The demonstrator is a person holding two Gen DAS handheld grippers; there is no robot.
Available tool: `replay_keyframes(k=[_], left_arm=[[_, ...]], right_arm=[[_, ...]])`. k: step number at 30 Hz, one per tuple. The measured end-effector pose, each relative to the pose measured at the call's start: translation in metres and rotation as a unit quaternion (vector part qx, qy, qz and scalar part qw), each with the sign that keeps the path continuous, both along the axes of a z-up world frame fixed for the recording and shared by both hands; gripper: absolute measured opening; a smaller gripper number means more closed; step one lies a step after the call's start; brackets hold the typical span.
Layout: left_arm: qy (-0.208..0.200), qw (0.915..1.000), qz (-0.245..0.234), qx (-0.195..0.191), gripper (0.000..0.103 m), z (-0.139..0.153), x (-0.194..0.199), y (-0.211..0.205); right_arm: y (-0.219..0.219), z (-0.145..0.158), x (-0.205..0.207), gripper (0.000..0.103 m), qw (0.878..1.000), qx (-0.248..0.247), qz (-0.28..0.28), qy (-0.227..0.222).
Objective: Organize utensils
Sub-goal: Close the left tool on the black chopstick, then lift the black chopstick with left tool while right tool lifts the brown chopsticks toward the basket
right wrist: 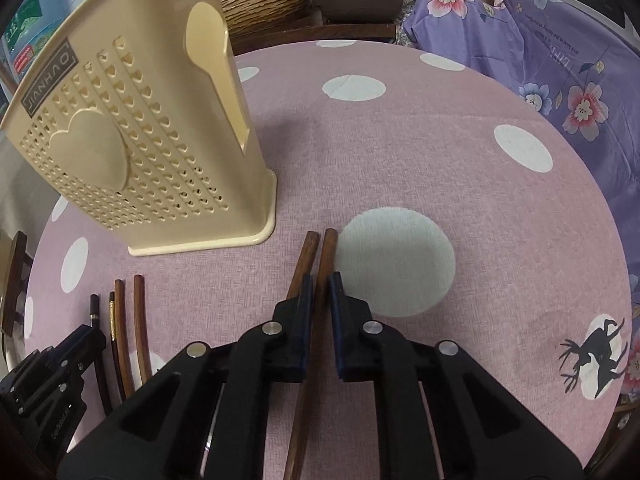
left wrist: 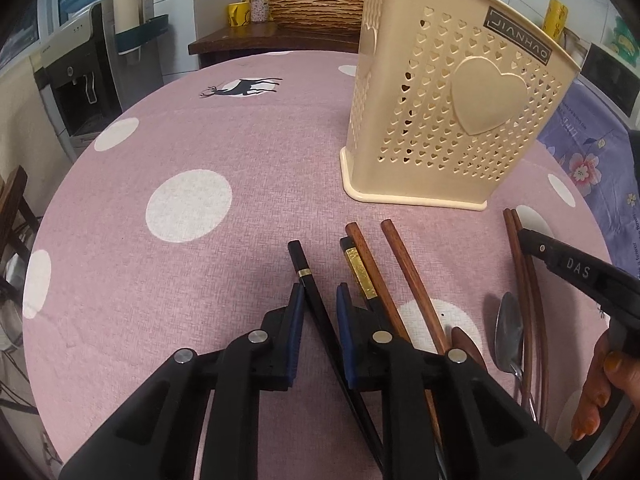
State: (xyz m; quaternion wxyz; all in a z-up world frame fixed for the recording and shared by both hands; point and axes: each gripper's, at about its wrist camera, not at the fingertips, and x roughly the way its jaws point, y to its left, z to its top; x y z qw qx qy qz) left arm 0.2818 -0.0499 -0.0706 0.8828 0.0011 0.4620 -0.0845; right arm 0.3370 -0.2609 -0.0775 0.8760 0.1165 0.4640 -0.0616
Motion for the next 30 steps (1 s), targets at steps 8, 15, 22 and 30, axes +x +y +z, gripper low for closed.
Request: replay_keyframes(k=[8, 15, 22, 30], left_arm=[[0.001, 0.9999, 0.005, -0.014, 0.010, 0.000, 0.005, 0.004], [0.001, 0.9995, 0.010, -0.031, 0.009, -0.001, 0.007, 0.006], [0.001, 0.9987, 0.012, -0.049, 0.008, 0.000, 0.008, 0.010], [-0.056, 0.9951, 0.009, -0.082, 0.008, 0.037, -0.014, 0.021]], right_arm=[[-0.015, -0.002, -0.003, 0.008, 0.998, 0.060, -0.018, -0.008], [-0.026, -0.001, -0.005, 0.008, 0.994, 0.101, -0.020, -0.025], [-0.031, 0.003, -0.012, 0.008, 0.992, 0.117, -0.016, -0.042], [-0.039, 0.047, -0.050, 0.008, 0.983, 0.135, 0.006, -0.121]])
